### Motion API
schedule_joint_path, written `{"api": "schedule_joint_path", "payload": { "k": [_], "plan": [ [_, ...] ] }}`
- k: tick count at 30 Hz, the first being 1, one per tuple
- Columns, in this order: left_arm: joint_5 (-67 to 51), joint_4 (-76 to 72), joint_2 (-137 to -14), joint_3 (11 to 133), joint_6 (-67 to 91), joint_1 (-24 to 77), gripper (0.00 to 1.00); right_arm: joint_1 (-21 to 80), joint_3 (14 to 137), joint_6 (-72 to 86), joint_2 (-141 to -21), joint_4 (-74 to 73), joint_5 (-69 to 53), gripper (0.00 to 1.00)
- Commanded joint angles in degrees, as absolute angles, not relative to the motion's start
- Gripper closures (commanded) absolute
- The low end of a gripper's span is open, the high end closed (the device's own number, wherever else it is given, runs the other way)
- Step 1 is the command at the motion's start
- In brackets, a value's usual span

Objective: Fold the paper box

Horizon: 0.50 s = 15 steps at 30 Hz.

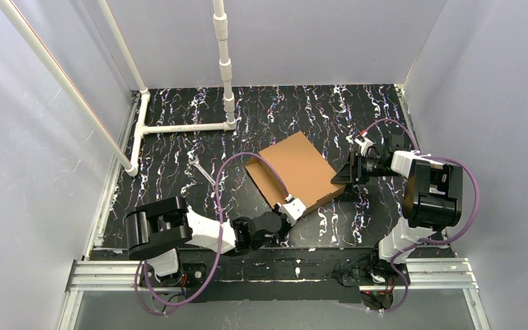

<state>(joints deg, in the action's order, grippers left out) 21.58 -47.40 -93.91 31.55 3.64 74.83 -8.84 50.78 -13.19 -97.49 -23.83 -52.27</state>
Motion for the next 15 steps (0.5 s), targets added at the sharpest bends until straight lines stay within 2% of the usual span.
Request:
{"api": "schedule_joint_path", "payload": {
  "k": [1,15],
  "plan": [
    [22.93,-44.38,-90.96,34.52,3.77,74.52,1.00,-8.61,50.80,-15.64,-98.13,-22.24,-44.58,0.31],
    [18.83,-10.77,-91.23,55.07,14.52,70.16,1.00,-8.06,50.97,-16.16,-98.26,-22.76,-44.75,0.31]
  ]
}}
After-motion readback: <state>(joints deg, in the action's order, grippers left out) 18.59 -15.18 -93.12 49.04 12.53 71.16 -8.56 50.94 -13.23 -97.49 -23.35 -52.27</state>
